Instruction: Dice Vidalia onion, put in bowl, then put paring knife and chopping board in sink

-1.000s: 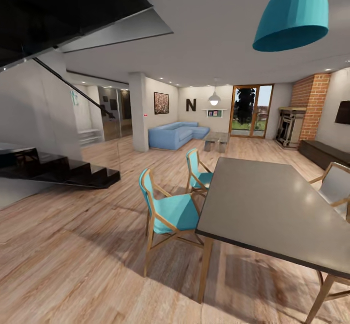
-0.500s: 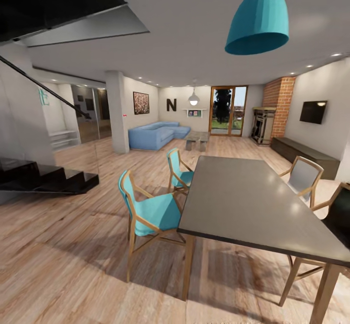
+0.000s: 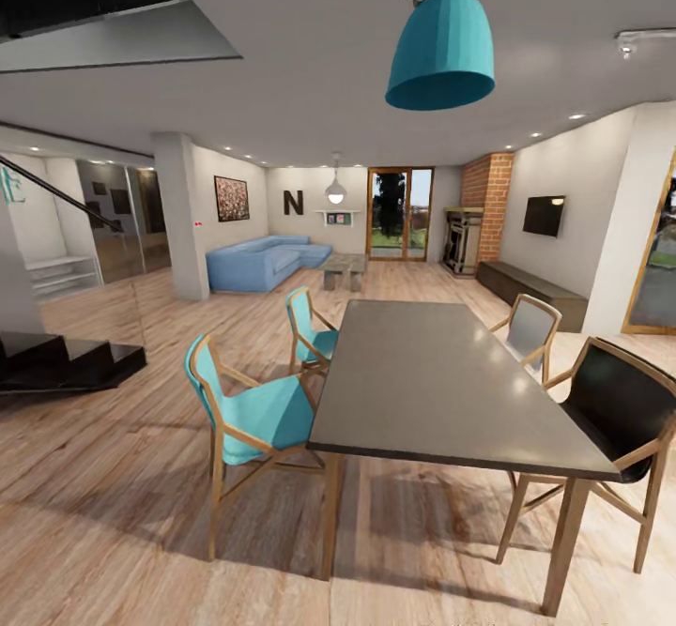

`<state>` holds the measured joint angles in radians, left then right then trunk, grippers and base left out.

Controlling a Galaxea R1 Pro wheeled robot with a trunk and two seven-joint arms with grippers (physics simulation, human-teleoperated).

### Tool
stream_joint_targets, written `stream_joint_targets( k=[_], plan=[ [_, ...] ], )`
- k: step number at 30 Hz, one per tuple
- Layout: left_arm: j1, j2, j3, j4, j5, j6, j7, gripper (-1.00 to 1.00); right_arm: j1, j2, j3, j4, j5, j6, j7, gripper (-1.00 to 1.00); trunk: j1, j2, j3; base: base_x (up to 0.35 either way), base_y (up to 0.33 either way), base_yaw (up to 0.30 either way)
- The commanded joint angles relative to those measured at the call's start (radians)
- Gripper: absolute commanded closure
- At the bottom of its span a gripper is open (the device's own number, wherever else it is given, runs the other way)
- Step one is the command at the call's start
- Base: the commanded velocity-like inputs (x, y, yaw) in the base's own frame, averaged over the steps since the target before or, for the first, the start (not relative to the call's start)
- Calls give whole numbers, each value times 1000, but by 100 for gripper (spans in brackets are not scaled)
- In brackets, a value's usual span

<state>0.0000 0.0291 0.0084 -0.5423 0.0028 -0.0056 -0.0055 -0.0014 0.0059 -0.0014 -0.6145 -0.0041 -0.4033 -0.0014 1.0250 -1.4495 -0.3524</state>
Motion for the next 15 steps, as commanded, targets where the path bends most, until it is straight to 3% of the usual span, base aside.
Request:
stream_joint_targets(
  k=[1, 15],
  plan=[
    [0, 0, 1, -1, 0, -1, -1, -100, 0, 0, 0, -1, -1, -2, 0, -100, 0, -1, -1, 0, 0, -273],
    [0, 0, 1, -1, 0, -1, -1, -100, 0, 0, 0, -1, -1, -2, 0, -100, 0, -1, -1, 0, 0, -273]
  ],
)
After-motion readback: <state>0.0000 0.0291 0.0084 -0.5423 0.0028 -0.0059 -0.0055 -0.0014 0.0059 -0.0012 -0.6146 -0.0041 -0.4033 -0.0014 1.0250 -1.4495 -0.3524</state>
